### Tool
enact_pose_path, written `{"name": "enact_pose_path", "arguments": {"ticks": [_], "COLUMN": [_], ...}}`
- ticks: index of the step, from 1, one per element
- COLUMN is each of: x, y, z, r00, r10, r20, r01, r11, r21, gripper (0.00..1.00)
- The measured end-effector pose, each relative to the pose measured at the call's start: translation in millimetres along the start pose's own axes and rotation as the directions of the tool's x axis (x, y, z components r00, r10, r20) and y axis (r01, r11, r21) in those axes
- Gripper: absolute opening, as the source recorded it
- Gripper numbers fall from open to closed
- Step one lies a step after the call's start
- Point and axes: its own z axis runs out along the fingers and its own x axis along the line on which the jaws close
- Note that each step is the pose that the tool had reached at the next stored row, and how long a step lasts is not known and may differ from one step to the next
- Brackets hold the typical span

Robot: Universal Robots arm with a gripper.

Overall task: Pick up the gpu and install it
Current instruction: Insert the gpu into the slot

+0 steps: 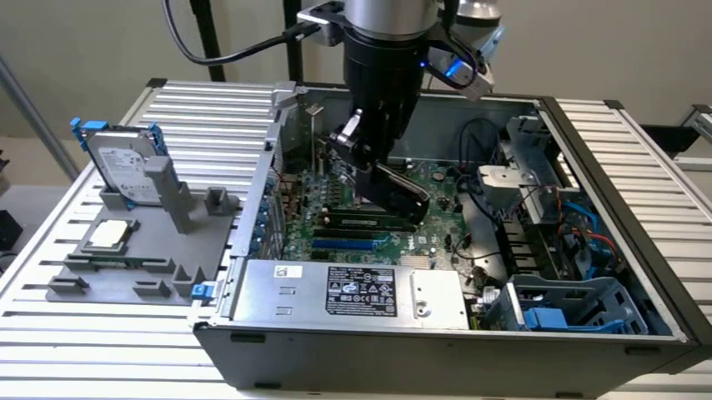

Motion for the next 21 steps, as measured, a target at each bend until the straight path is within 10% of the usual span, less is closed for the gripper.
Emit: {"name": "enact_pose_path", "arguments": {"ticks": [11,21], "x": [0.2,0.4], "y": [0.0,0.0], "z": [8.6,19.5], "r00": [0.98,0.9273], "r10": [-0.199,-0.374], "r20": [0.0004,0.0015], "r01": [0.199,0.374], "r11": [0.98,0.9273], "r21": [-0.0034,-0.0062], "gripper": [0.0,0.0]}}
